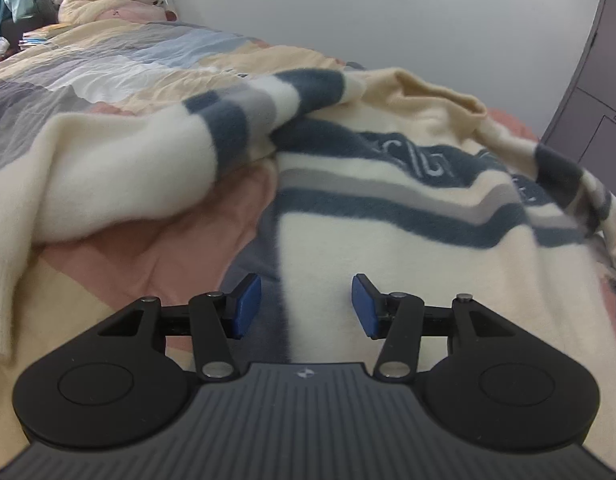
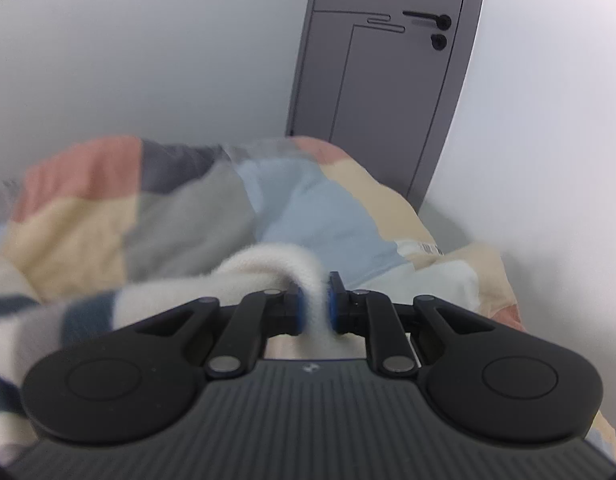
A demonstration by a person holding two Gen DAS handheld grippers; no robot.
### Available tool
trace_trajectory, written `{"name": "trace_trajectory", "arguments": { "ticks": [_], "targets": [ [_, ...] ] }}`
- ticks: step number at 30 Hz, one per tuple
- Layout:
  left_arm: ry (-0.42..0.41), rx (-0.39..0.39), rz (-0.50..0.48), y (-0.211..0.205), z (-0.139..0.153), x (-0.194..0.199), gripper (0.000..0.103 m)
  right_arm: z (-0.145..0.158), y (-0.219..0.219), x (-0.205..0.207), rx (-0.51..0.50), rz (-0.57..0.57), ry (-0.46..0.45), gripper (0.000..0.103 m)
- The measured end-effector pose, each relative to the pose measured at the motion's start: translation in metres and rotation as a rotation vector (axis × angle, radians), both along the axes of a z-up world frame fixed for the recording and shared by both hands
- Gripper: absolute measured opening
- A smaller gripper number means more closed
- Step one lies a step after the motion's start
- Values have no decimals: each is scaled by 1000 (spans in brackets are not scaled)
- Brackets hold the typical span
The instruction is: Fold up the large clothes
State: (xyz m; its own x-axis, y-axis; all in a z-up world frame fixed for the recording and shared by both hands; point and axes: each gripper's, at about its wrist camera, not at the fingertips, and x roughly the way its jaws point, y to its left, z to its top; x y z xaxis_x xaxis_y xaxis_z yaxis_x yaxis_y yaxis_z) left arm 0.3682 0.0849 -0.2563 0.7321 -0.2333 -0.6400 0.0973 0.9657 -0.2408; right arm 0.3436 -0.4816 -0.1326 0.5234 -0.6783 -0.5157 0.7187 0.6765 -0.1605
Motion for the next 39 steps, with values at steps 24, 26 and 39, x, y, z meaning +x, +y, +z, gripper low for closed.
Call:
{"name": "trace_trajectory", "arguments": {
  "ticks": [24, 26, 39],
  "targets": [
    [63, -109, 82, 34, 10, -26, 58, 12, 81, -145, 399, 161, -332, 62],
    [81, -147, 85, 33, 11, -36, 58, 11, 91, -155, 473, 186, -307, 63],
    [202, -296, 79, 12, 3, -103, 58, -65, 155, -180, 915, 251, -70, 64]
  ]
}}
